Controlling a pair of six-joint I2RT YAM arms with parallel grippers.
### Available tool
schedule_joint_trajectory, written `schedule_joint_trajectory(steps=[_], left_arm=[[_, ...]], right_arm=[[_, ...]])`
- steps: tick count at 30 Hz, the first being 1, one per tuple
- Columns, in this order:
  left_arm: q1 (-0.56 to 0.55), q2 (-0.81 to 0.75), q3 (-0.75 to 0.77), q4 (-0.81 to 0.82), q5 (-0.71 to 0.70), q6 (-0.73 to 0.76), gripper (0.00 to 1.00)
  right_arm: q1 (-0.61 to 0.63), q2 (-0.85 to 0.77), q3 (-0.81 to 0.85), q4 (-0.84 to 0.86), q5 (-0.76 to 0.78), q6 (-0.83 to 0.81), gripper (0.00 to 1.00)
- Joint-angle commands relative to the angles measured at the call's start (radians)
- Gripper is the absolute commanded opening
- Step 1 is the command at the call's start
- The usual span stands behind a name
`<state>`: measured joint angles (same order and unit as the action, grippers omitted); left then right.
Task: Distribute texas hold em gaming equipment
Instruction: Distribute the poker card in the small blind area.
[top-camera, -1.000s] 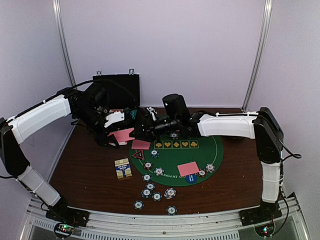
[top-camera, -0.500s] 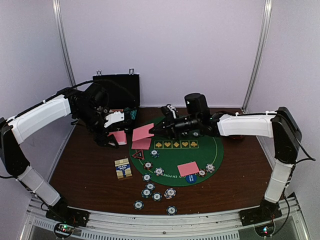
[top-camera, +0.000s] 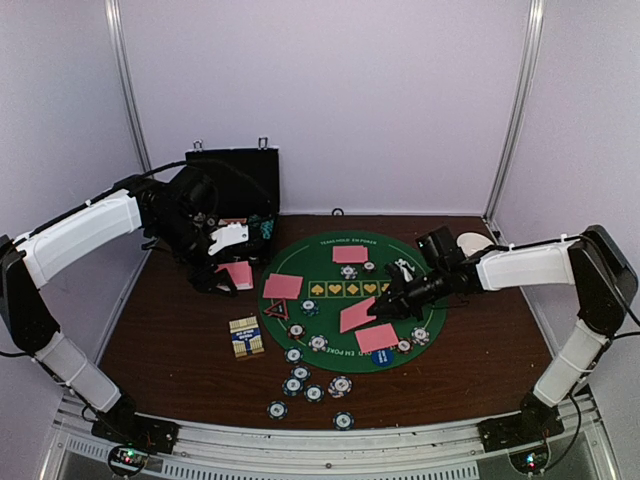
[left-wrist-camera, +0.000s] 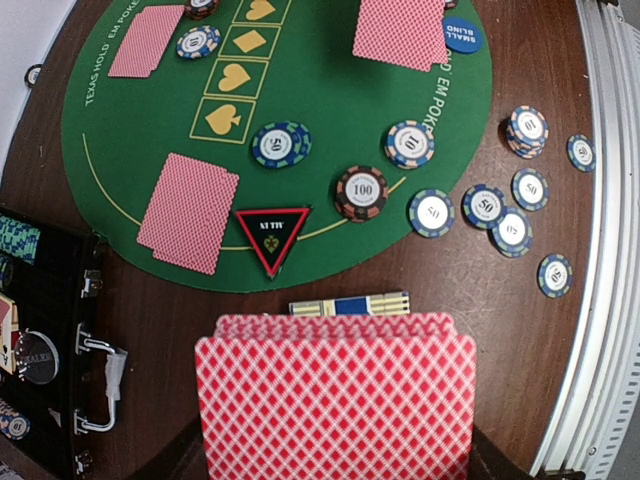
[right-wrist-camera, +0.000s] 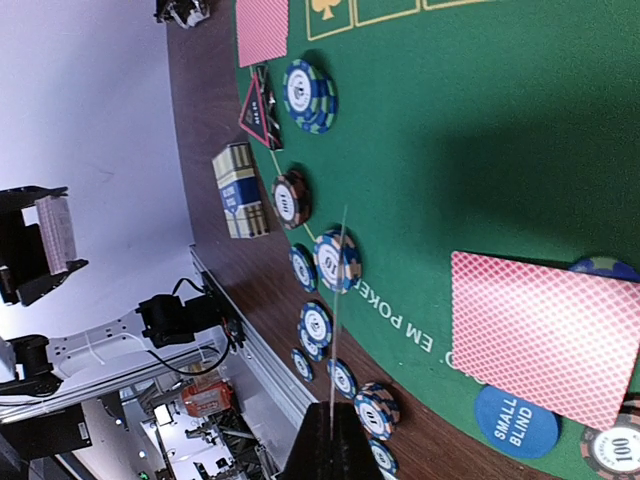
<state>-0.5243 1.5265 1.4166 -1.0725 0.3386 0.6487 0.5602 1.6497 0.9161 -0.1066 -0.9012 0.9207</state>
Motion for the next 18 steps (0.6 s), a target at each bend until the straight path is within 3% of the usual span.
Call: schedule_joint_trajectory(steps=[1,9,13,17,18], left_arm=[[0.001,-0.006,0.01,0.016,0.017,0.009,0.02],[0.001,-0.009,0.011,0.016,0.015,0.009,0.02],[0.001,-0.009,0.014,0.016,0.017,0.008,0.02],[0.001,-0.009,0.016,0.016,0.017,0.006,0.02],[0.001,-0.011,0.015,0.016,0.016,0.005,0.02]], right_arm=[[-0.006,-0.004,0.007,-0.145,0.087,-0.153,0.0],[-0.006,0.015,0.071,-0.36,0.231,-0.29,0.16],[-0.006,0.004,0.119,-0.445,0.291,-0.333,0.34],[0.002,-0.019,0.185,-0.531,0.355,-0.366,0.62],[0.007,-0.027,0.202,-0.549,0.373,-0.371,0.88]])
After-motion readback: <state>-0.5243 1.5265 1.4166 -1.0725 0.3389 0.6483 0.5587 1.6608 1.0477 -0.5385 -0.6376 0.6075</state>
